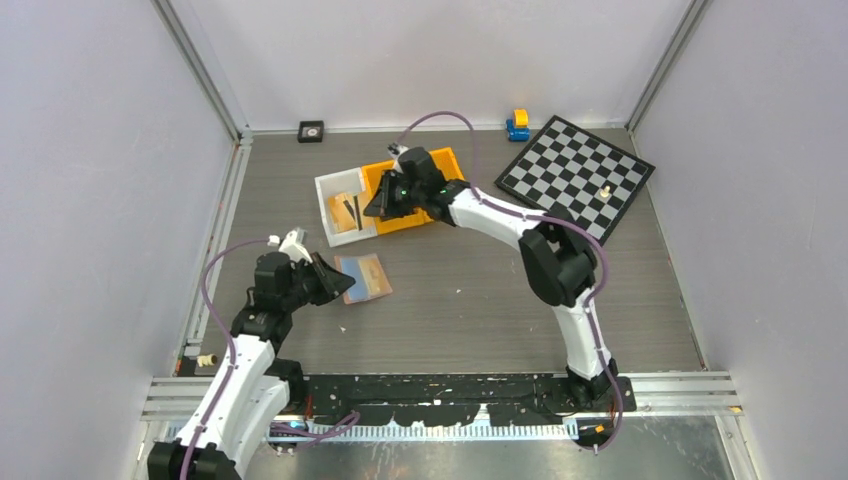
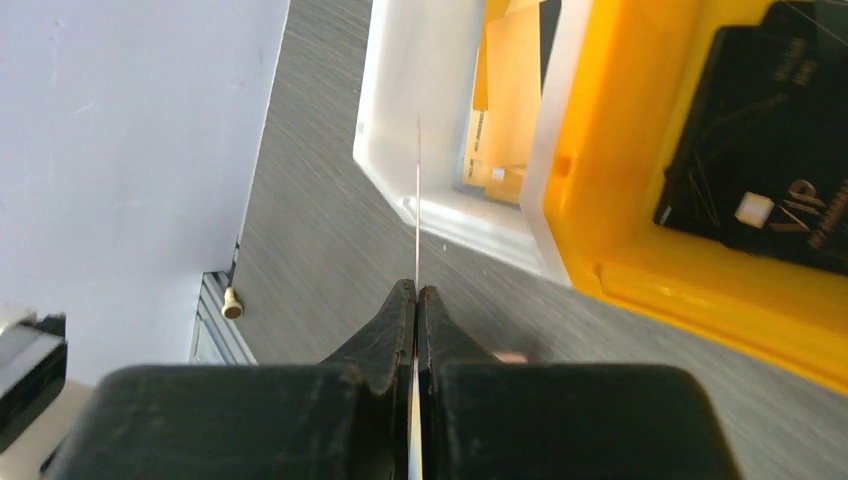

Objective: Take the credit cards out of the card holder
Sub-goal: Place the credit card in the storage box.

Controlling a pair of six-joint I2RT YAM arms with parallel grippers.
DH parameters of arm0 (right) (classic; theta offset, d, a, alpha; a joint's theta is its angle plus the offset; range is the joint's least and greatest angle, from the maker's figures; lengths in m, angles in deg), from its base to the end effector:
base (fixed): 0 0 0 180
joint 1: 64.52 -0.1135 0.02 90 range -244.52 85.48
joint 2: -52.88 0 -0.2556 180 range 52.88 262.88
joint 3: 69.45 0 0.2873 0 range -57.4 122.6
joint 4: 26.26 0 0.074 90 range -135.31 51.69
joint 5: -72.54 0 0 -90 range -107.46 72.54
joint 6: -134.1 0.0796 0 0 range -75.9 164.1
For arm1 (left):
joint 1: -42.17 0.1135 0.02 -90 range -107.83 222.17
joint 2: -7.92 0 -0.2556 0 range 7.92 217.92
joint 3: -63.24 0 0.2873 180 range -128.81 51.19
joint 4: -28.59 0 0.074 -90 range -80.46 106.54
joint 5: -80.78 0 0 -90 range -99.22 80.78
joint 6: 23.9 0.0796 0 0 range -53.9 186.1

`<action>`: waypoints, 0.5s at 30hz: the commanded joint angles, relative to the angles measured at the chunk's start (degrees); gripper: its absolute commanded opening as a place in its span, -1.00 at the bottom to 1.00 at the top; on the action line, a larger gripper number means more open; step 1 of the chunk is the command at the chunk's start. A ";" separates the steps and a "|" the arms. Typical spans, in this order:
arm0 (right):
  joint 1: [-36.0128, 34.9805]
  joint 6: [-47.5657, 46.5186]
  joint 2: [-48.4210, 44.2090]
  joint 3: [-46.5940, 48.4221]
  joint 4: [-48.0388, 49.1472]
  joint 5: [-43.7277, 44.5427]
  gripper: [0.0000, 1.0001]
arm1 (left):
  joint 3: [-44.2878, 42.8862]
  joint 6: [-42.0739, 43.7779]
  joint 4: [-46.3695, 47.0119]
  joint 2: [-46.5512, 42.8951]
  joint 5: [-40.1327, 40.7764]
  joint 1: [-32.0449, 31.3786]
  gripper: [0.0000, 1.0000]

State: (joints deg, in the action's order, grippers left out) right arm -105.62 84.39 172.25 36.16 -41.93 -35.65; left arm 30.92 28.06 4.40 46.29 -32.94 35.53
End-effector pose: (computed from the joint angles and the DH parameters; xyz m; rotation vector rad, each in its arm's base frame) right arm 0.4017 0.3834 0.1944 -0.2289 2.2748 1.1431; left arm 0.2269 -0.0587 0.1679 -0.3341 2.1535 -0.8928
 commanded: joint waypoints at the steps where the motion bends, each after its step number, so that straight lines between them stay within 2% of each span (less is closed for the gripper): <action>1: -0.40 -1.96 6.65 12.33 -3.40 -0.25 -0.99 | -0.65 1.52 -1.16 1.39 -0.06 0.04 -1.00; 8: -0.76 -3.55 19.15 29.83 -9.78 -2.01 -0.99 | -0.59 1.50 1.64 5.09 -2.90 0.08 -1.00; 10: -0.87 -3.43 22.75 36.04 -11.64 -3.44 -0.92 | -0.64 1.68 1.68 5.62 -3.29 0.10 -1.00; 11: -0.95 -3.31 24.52 39.39 -13.28 -3.34 -0.82 | -0.65 1.73 1.90 5.72 -3.44 0.09 -1.00; 13: -0.88 -3.33 26.45 44.39 -16.62 -1.74 -0.41 | -0.65 1.82 1.82 5.66 -3.52 0.06 -1.00; 15: -0.85 -4.03 24.85 43.53 -17.65 1.57 -0.14 | -0.65 2.00 1.59 5.43 -3.41 0.07 -1.00</action>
State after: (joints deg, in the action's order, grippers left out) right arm -106.36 81.97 198.63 74.96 -54.78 -36.88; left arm 30.99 29.08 3.59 52.17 -34.56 35.53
